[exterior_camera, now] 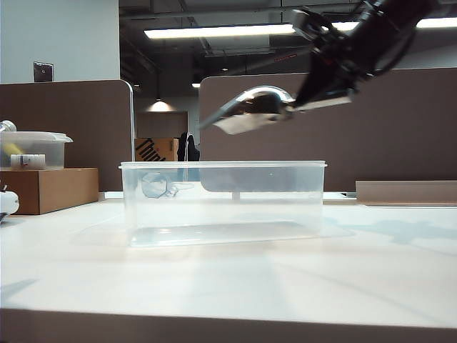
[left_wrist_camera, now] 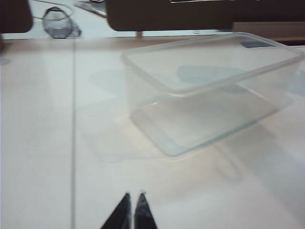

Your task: Pick up the metal ice scoop from the table and place it inside the transparent plastic box.

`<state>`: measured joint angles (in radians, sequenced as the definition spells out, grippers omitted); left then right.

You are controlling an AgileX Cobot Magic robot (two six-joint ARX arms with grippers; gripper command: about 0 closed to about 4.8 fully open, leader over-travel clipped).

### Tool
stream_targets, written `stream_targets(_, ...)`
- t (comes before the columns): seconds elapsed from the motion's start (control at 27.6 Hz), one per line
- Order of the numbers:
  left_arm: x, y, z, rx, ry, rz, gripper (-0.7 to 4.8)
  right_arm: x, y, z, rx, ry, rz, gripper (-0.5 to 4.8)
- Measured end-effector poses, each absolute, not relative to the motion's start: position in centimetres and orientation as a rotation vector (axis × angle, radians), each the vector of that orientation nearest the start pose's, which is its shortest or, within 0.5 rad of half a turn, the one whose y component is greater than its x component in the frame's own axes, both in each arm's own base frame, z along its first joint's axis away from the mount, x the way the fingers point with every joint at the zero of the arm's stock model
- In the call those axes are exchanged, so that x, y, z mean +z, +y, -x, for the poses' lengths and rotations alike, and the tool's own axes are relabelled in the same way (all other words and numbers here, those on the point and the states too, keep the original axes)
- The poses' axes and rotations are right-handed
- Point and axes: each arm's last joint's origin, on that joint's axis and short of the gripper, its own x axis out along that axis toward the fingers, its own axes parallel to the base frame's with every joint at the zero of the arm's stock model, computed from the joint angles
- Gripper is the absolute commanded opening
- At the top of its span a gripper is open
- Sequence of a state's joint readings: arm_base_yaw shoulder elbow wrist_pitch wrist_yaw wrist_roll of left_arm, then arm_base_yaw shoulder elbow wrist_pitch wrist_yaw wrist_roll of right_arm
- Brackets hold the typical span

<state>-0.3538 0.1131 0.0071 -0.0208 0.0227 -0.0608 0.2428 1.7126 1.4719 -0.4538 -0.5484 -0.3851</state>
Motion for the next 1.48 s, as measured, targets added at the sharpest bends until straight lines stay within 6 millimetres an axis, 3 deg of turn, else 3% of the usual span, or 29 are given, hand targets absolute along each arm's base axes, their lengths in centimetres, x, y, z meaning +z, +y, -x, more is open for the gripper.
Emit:
stream_targets(0.11,15.5,-3.3,-9.8,-0.333,0.136,0.042,0.21,30.5,12.1,-36.0,0.952,0.539,0.267,-0.06)
stream_targets(0.47,16.1,-3.1,-9.5,-0.327,0.066,0.052,0.21,29.0,12.4,-34.6,1.094,0.686,0.280,-0.06)
stream_targets(0.65,16.0,-3.1,-9.5,-0.327,0.067,0.052,0.21,28.3,15.1,-33.5,1.206,0.710,0.285,-0.06)
stream_targets(0.87,16.0,-3.1,-9.5,-0.327,0.067,0.052,0.21,27.9,15.1,-33.9,1.196,0.709,0.302,-0.06)
stream_targets(1.01,16.1,-3.1,-9.5,-0.327,0.066,0.052,0.21,25.7,16.1,-35.1,1.205,0.743,0.292,-0.04)
stream_targets(1.05,16.0,-3.1,-9.5,-0.327,0.067,0.052,0.21,25.0,16.6,-35.3,1.191,0.769,0.293,0.14)
stream_targets(1.09,16.1,-3.1,-9.5,-0.327,0.066,0.052,0.21,24.8,16.7,-35.3,1.180,0.777,0.299,0.73)
stream_targets(1.12,16.1,-3.1,-9.5,-0.327,0.066,0.052,0.21,24.8,16.8,-35.4,1.171,0.772,0.308,1.00)
stream_targets(1.27,16.0,-3.1,-9.5,-0.327,0.067,0.052,0.21,25.2,17.1,-35.9,1.106,0.725,0.330,1.12)
stream_targets(1.38,16.0,-3.1,-9.5,-0.327,0.067,0.052,0.21,26.0,17.1,-36.3,1.046,0.719,0.333,2.13)
stream_targets(1.48,16.0,-3.1,-9.5,-0.327,0.067,0.052,0.21,27.6,17.2,-36.6,1.030,0.697,0.320,2.06)
